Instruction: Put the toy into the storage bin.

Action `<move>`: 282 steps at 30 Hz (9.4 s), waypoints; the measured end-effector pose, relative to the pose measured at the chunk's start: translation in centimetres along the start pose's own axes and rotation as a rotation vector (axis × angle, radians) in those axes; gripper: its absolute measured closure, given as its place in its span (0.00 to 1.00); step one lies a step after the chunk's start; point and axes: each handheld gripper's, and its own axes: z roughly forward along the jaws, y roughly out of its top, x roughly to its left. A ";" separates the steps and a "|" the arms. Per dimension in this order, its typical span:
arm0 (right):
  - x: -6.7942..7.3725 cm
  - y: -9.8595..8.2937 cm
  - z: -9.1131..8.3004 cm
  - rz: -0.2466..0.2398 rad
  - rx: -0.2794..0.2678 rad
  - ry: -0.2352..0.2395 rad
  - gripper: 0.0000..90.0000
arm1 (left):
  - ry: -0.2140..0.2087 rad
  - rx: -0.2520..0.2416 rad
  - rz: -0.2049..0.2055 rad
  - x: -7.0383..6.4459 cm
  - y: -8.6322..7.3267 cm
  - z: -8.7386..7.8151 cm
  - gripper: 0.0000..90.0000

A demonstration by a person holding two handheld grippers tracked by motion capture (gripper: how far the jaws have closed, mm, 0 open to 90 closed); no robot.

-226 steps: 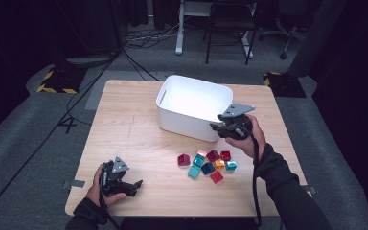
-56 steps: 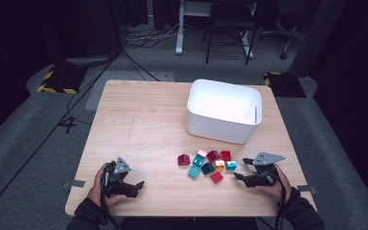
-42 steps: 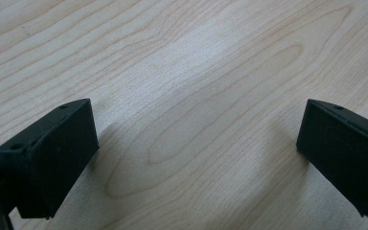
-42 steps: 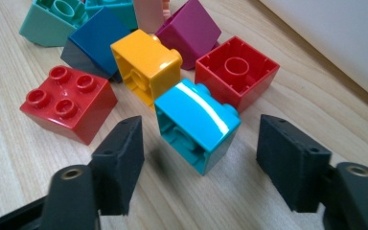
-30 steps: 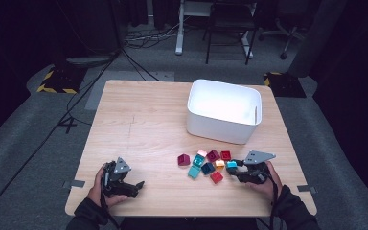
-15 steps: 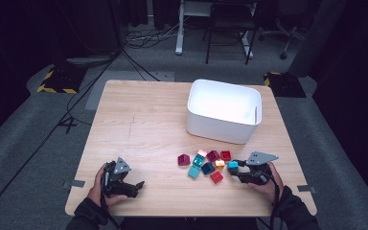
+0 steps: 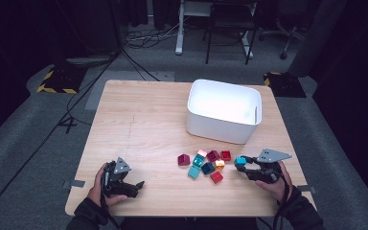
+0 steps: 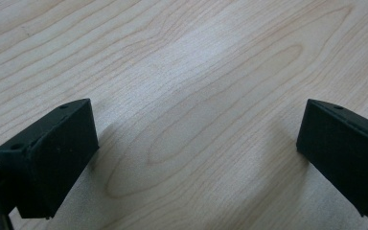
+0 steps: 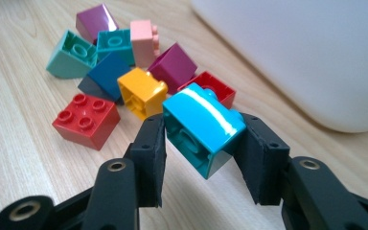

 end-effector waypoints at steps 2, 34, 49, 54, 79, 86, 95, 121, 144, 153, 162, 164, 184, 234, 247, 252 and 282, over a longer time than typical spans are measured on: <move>-0.2 0.3 -0.4 -0.004 -0.007 -0.011 0.62 | 0.000 0.000 0.000 0.0 0.0 0.0 0.01; -0.1 7.4 -5.6 -0.053 -0.105 -0.096 0.62 | 0.003 -0.002 0.001 0.0 0.0 0.0 0.01; -0.2 8.3 -4.0 -0.063 -0.080 -0.100 0.76 | 0.002 -0.002 0.000 0.0 0.0 0.0 0.01; -0.1 9.0 -4.4 -0.065 -0.108 -0.111 0.76 | -0.001 0.000 0.000 0.0 0.0 0.0 0.01; -2.7 13.9 -5.9 -0.036 -0.199 -0.246 0.76 | 0.001 -0.004 -0.003 0.0 0.0 0.0 0.01; -3.8 14.6 -4.5 -0.002 -0.187 -0.266 0.76 | 0.002 -0.006 -0.003 0.0 0.0 0.1 0.01; -4.6 14.9 -2.8 0.018 -0.165 -0.283 0.76 | 0.001 -0.005 -0.002 0.0 0.0 0.1 0.01; -5.7 14.7 0.3 0.080 -0.068 -0.303 0.66 | 0.001 -0.004 -0.002 0.0 0.0 0.0 0.01; -2.2 13.1 -5.3 0.027 -0.189 -0.273 0.54 | 0.001 -0.008 -0.008 0.0 0.0 0.1 0.01; -0.6 11.1 -5.8 0.002 -0.201 -0.231 0.53 | 0.005 -0.007 -0.005 0.0 0.0 0.1 0.01; 0.6 8.0 -3.9 -0.019 -0.135 -0.191 0.51 | 0.005 -0.007 -0.005 0.0 0.0 0.1 0.01; 0.7 7.3 -3.0 -0.012 -0.113 -0.179 0.51 | 0.005 -0.007 -0.005 0.0 0.0 0.1 0.01; -0.4 3.0 4.1 0.056 0.010 -0.096 0.47 | 0.005 -0.007 -0.005 0.0 0.0 0.1 0.01; -0.4 2.2 3.6 0.026 0.033 -0.117 0.66 | 0.005 -0.007 -0.005 0.0 0.0 0.1 0.01; -0.4 4.4 0.7 0.010 -0.048 -0.091 0.66 | 0.005 -0.007 -0.005 0.0 0.0 0.1 0.01; -0.5 5.2 -0.2 0.008 -0.070 -0.093 0.66 | 0.005 -0.007 -0.005 0.0 0.0 0.1 0.01; -1.1 10.8 -5.3 -0.052 -0.213 -0.176 0.66 | 0.003 -0.008 -0.007 0.0 0.0 0.1 0.01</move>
